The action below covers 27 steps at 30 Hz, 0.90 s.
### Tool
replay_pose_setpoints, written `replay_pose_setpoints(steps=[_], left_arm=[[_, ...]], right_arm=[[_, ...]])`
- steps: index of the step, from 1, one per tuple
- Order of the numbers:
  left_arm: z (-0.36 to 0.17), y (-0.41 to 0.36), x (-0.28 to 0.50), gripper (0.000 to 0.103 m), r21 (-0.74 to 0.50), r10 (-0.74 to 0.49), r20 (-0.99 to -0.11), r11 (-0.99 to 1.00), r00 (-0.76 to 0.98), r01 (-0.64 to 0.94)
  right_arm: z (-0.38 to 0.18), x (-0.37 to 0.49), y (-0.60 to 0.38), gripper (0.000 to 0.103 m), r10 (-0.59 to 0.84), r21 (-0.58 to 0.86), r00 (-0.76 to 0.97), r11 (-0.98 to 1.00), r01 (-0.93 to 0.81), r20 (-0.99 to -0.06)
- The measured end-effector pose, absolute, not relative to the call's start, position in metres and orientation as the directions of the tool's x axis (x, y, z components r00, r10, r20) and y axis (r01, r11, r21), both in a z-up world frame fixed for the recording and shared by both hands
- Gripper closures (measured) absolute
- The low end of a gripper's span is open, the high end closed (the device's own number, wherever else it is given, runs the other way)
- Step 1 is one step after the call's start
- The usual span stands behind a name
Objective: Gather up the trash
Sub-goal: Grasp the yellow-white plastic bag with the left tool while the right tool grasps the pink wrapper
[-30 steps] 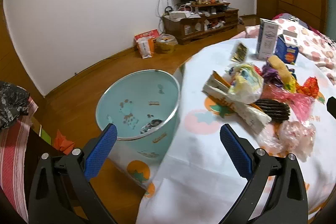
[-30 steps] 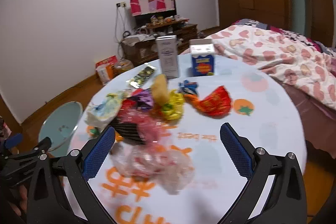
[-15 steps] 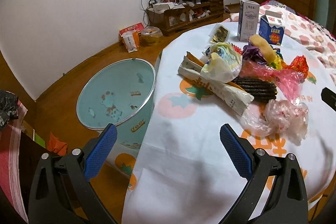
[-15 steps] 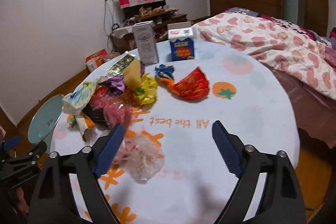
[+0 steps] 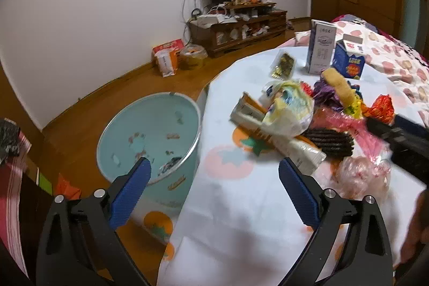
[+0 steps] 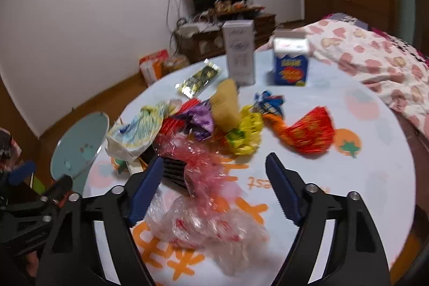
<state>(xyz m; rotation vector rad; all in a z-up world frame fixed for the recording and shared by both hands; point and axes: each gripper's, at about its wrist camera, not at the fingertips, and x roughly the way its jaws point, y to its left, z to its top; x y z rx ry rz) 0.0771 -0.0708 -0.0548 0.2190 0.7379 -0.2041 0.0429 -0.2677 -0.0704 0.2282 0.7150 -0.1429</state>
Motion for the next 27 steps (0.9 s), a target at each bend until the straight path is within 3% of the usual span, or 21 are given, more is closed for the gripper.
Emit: replay_pose_setpoints(steps=[3, 5, 8, 20, 22, 27], left_arm=[[-0.053, -0.076, 0.083, 0.011, 0.120, -0.125, -0.679, 0.953, 0.723, 0.277], [-0.052, -0.080, 0.088, 0.011, 0.107, -0.140, -0.678, 0.952, 0.721, 0.286], [-0.051, -0.089, 0.095, 0.012, 0.101, -0.158, -0.676, 0.948, 0.720, 0.302], [-0.066, -0.133, 0.138, 0.025, 0.008, -0.244, -0.700, 0.937, 0.671, 0.349], [-0.074, -0.142, 0.144, 0.031, -0.001, -0.251, -0.716, 0.934, 0.652, 0.358], [-0.088, -0.150, 0.151, 0.060, -0.023, -0.259, -0.745, 0.931, 0.615, 0.364]], right_arm=[[-0.085, 0.057, -0.267, 0.039, -0.019, 0.164, 0.716, 0.969, 0.186, -0.698], [-0.091, 0.061, -0.270, 0.065, 0.011, 0.196, 0.707, 0.964, 0.181, -0.708], [-0.095, 0.062, -0.273, 0.071, 0.041, 0.219, 0.707, 0.962, 0.163, -0.707], [-0.072, 0.022, -0.313, 0.073, -0.022, 0.261, 0.784, 0.937, 0.232, -0.620], [-0.077, 0.022, -0.315, 0.073, -0.015, 0.264, 0.776, 0.936, 0.232, -0.630], [-0.083, 0.021, -0.317, 0.073, 0.007, 0.292, 0.768, 0.927, 0.235, -0.640]])
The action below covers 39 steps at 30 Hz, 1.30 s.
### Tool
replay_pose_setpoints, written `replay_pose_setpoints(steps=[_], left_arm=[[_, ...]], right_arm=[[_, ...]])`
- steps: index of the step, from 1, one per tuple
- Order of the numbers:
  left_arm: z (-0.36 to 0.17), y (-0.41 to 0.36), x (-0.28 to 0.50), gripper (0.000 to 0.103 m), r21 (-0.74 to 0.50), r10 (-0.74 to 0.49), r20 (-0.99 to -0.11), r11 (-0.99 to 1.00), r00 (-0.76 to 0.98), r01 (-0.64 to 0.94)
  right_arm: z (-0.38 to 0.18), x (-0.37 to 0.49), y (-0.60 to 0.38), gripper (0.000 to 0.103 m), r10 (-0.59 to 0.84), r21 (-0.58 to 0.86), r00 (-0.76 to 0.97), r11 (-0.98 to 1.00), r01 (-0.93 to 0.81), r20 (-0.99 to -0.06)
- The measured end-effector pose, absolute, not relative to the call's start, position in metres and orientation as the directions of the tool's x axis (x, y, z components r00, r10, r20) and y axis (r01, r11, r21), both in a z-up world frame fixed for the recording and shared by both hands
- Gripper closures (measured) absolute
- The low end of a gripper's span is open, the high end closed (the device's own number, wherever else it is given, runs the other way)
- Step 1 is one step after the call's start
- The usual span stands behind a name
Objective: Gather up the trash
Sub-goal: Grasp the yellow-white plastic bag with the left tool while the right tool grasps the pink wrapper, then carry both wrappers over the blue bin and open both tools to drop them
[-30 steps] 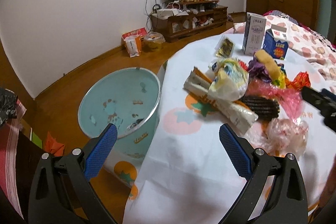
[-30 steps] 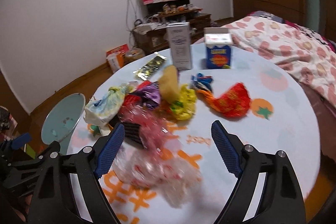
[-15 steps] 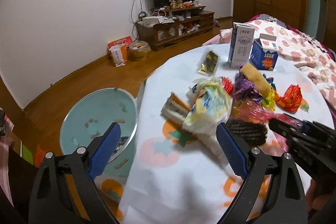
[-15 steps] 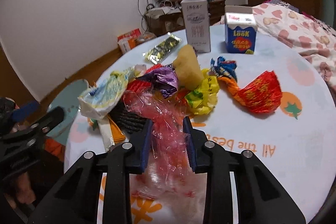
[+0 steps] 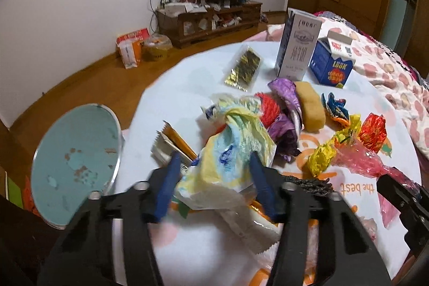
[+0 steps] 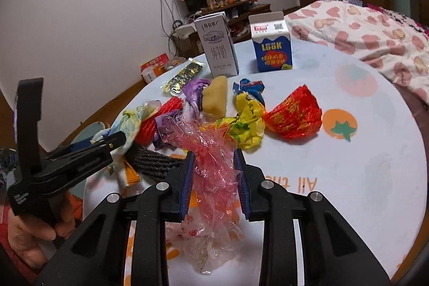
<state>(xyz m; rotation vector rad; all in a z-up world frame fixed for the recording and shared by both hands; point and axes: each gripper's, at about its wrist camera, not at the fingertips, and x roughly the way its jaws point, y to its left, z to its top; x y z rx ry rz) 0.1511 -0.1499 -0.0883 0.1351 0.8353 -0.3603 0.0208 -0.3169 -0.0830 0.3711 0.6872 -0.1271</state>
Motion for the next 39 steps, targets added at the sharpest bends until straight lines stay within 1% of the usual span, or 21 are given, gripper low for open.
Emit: replay_pose_setpoints(steps=[1, 2, 3, 6, 14, 18, 21, 33, 39], left_arm=[[-0.089, -0.149, 0.151, 0.063, -0.030, -0.265, -0.744, 0.930, 0.613, 0.366], [-0.088, -0.150, 0.151, 0.070, -0.033, -0.273, -0.738, 0.928, 0.617, 0.371], [-0.087, -0.150, 0.149, 0.074, -0.033, -0.278, -0.733, 0.926, 0.621, 0.376], [-0.081, -0.148, 0.143, 0.078, -0.034, -0.289, -0.722, 0.922, 0.628, 0.385], [-0.046, -0.128, 0.115, 0.078, -0.038, -0.325, -0.662, 0.915, 0.676, 0.402], [-0.036, -0.113, 0.095, 0.078, 0.011, -0.296, -0.650, 0.917, 0.700, 0.398], [-0.036, -0.104, 0.084, 0.078, 0.042, -0.277, -0.650, 0.917, 0.707, 0.398], [-0.042, -0.051, 0.069, 0.078, 0.035, -0.235, -0.673, 0.937, 0.702, 0.347], [-0.044, -0.039, 0.068, 0.078, 0.049, -0.206, -0.679, 0.945, 0.705, 0.323]], right_arm=[[-0.083, 0.020, -0.317, 0.073, 0.005, 0.290, 0.769, 0.928, 0.235, -0.639], [-0.082, 0.019, -0.316, 0.073, -0.002, 0.283, 0.770, 0.930, 0.237, -0.638], [-0.081, 0.018, -0.315, 0.073, -0.005, 0.281, 0.771, 0.930, 0.238, -0.637], [-0.074, 0.011, -0.315, 0.073, -0.018, 0.285, 0.782, 0.926, 0.248, -0.623], [-0.049, -0.007, -0.306, 0.073, -0.094, 0.255, 0.814, 0.924, 0.285, -0.573], [-0.044, -0.011, -0.297, 0.073, -0.109, 0.245, 0.816, 0.924, 0.294, -0.568], [-0.044, -0.011, -0.288, 0.073, -0.106, 0.239, 0.812, 0.927, 0.290, -0.574], [-0.042, 0.000, -0.246, 0.073, -0.076, 0.205, 0.803, 0.949, 0.241, -0.590], [-0.041, 0.005, -0.228, 0.073, -0.064, 0.185, 0.801, 0.959, 0.215, -0.596]])
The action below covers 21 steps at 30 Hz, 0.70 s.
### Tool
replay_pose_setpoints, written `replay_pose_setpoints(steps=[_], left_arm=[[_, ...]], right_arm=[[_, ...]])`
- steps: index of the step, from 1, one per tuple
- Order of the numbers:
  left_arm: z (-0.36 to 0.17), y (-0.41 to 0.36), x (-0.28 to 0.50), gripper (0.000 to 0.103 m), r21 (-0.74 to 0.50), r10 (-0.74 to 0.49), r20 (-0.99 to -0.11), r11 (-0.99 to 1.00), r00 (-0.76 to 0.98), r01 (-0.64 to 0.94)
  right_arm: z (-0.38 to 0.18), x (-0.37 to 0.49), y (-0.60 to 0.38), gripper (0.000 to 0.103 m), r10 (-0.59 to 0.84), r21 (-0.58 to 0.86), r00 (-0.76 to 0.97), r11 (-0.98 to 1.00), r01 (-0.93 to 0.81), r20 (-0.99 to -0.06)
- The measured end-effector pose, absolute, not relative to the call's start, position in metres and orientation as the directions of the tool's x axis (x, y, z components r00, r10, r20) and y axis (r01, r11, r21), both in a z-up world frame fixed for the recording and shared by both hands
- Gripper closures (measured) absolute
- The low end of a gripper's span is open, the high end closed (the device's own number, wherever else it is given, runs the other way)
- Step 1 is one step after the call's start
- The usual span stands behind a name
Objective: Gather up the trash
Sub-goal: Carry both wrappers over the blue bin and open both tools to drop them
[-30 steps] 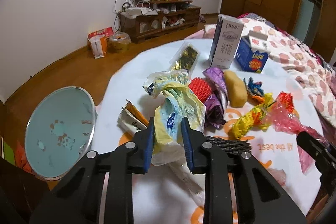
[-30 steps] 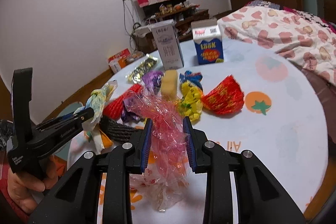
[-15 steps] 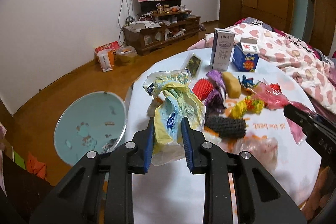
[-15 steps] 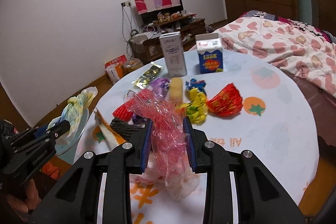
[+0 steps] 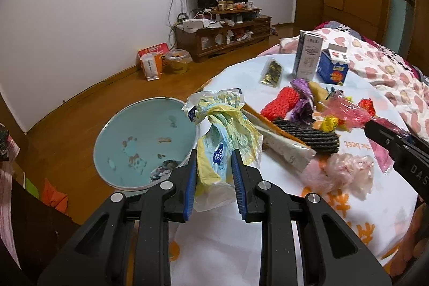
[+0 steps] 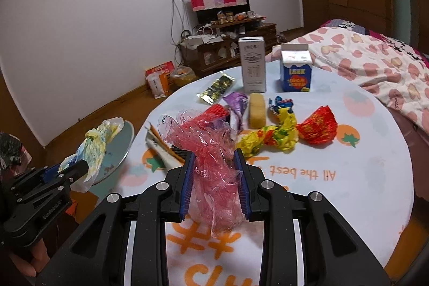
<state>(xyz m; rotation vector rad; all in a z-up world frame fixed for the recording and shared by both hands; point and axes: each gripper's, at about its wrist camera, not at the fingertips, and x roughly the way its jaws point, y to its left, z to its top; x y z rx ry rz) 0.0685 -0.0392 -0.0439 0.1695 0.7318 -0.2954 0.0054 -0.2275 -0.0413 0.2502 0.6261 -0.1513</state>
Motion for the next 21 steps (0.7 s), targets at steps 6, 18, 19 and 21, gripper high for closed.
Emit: replay_pose_setpoints(steps=[6, 18, 19, 21], left_arm=[[-0.044, -0.027, 0.072, 0.078, 0.069, -0.165, -0.679, 0.956, 0.716, 0.286], [-0.047, 0.005, 0.084, 0.078, 0.061, -0.119, -0.690, 0.973, 0.714, 0.221], [-0.047, 0.008, 0.084, 0.078, 0.060, -0.115, -0.691, 0.975, 0.714, 0.214], [-0.048, 0.014, 0.087, 0.078, 0.057, -0.107, -0.693, 0.978, 0.713, 0.202]], right_arm=[[-0.040, 0.014, -0.209, 0.073, -0.040, 0.178, 0.800, 0.967, 0.182, -0.598], [-0.037, 0.037, -0.175, 0.073, 0.014, 0.174, 0.805, 0.978, 0.112, -0.593], [-0.037, 0.038, -0.173, 0.073, 0.017, 0.175, 0.805, 0.979, 0.108, -0.593], [-0.037, 0.043, -0.166, 0.073, 0.027, 0.172, 0.805, 0.980, 0.094, -0.592]])
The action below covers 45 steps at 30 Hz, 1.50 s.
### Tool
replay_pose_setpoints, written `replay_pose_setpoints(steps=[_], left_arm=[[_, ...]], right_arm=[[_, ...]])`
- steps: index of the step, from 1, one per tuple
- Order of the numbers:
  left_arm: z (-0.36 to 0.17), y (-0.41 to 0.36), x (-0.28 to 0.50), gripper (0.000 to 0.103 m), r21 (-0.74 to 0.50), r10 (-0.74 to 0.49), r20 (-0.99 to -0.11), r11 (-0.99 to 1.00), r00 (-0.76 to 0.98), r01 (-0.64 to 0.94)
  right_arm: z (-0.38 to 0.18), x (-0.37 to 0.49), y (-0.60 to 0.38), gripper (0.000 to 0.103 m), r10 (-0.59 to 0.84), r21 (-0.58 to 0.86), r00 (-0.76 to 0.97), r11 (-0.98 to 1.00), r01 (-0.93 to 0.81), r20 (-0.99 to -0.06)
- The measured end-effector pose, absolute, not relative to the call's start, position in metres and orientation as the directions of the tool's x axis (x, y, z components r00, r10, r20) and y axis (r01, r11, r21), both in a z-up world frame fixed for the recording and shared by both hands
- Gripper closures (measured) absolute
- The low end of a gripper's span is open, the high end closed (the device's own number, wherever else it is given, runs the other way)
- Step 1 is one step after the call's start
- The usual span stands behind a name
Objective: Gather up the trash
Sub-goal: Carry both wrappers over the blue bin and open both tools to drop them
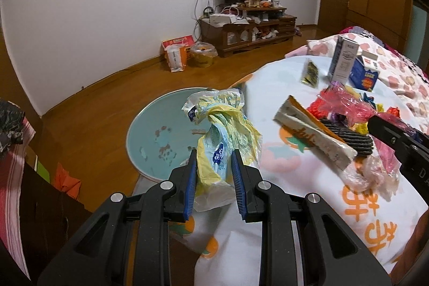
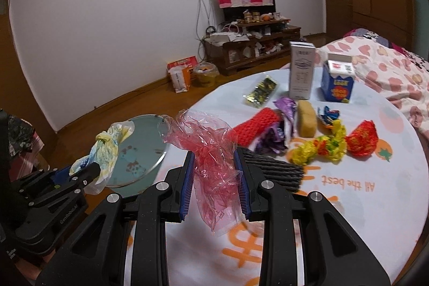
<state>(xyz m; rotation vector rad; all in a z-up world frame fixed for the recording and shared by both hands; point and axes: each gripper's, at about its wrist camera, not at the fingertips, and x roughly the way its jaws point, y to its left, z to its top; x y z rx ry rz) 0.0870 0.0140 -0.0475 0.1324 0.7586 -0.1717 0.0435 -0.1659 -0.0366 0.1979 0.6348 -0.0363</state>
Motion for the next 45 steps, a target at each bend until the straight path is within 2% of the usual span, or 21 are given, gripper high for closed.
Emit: replay_pose_setpoints(steps=[26, 45], left_arm=[[-0.064, 0.082, 0.124, 0.078, 0.021, -0.029, -0.712, 0.998, 0.701, 0.063], [-0.100, 0.082, 0.180, 0.078, 0.034, -0.006, -0.771, 0.998, 0.636, 0.051]], right_arm=[[-0.037, 0.107, -0.090, 0.073, 0.116, 0.143, 0.794, 0.989, -0.037, -0.597], [-0.083, 0.186, -0.064, 0.072, 0.139, 0.135, 0.711, 0.989, -0.062, -0.690]])
